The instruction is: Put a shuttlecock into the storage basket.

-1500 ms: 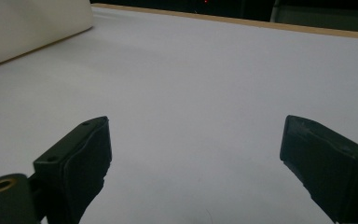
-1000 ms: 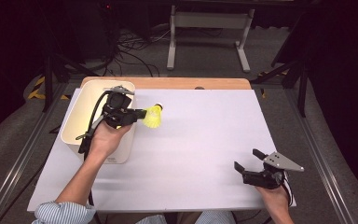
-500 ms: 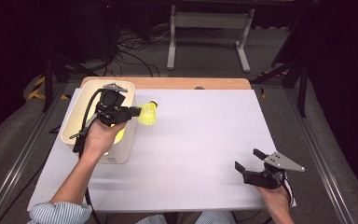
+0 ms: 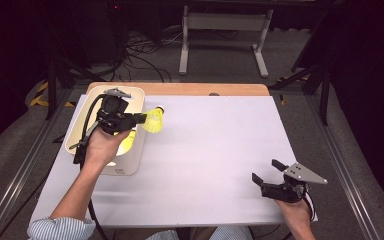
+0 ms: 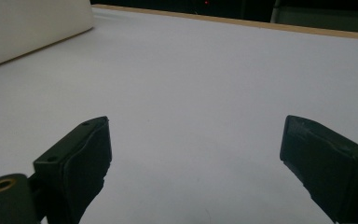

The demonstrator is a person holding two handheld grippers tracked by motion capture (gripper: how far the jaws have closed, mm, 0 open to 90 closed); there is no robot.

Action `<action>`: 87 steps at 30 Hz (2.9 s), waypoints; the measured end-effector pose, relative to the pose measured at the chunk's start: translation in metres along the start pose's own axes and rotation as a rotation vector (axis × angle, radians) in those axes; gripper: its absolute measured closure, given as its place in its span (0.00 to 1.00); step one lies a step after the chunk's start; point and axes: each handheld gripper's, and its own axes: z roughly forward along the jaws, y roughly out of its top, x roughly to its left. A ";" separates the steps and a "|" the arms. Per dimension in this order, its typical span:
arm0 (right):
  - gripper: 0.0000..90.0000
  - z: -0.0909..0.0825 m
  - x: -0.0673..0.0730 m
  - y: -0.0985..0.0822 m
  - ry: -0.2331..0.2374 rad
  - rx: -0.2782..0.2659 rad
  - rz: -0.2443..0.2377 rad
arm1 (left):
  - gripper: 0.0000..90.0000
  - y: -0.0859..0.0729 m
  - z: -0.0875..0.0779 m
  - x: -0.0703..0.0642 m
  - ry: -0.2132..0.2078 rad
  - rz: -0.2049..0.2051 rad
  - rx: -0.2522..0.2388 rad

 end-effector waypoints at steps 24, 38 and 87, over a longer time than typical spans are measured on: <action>0.11 0.001 0.000 0.000 -0.001 0.001 -0.005 | 0.99 -0.005 -0.012 0.014 0.042 -0.025 -0.009; 0.11 0.001 0.000 0.000 0.000 0.002 -0.001 | 0.99 -0.008 -0.014 0.023 0.065 -0.044 -0.005; 0.11 0.002 0.000 0.000 0.003 0.007 -0.006 | 0.99 -0.018 0.004 0.055 0.142 -0.122 0.039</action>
